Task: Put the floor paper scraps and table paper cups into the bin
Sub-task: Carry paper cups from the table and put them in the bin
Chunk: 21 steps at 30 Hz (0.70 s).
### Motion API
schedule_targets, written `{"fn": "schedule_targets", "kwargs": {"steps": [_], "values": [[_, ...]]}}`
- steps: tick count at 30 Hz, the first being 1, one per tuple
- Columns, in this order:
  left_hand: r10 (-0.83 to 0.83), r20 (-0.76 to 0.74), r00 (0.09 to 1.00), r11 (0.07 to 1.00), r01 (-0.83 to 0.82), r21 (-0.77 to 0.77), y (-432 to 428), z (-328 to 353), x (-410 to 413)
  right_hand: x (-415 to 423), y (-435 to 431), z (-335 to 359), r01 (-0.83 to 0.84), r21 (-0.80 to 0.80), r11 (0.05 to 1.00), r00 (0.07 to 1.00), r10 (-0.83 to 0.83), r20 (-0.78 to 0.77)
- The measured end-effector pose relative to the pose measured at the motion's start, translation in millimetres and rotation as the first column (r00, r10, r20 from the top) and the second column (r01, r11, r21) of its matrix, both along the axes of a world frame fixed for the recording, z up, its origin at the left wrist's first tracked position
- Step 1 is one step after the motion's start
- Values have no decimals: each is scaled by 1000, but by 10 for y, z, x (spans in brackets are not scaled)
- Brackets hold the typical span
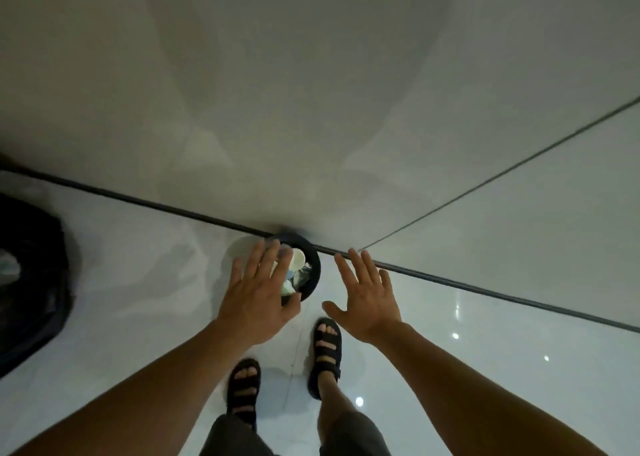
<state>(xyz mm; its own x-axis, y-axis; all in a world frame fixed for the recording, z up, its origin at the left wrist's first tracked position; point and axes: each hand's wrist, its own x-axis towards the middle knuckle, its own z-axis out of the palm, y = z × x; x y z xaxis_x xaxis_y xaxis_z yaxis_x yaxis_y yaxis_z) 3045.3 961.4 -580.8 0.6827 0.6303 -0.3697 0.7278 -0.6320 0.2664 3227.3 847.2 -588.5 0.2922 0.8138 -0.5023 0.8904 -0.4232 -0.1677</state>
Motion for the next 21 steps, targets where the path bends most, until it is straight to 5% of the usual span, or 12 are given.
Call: {"fn": "schedule_targets", "kwargs": {"steps": [10, 21], "values": [[-309, 39, 950, 951, 309, 10, -748, 1413, 213, -528, -1605, 1539, 460, 61, 886, 884, -463, 66], [-774, 11, 633, 631, 772, 75, -2964, 2075, 873, -975, -4066, 2041, 877, 156, 455, 456, -889, 25]]}}
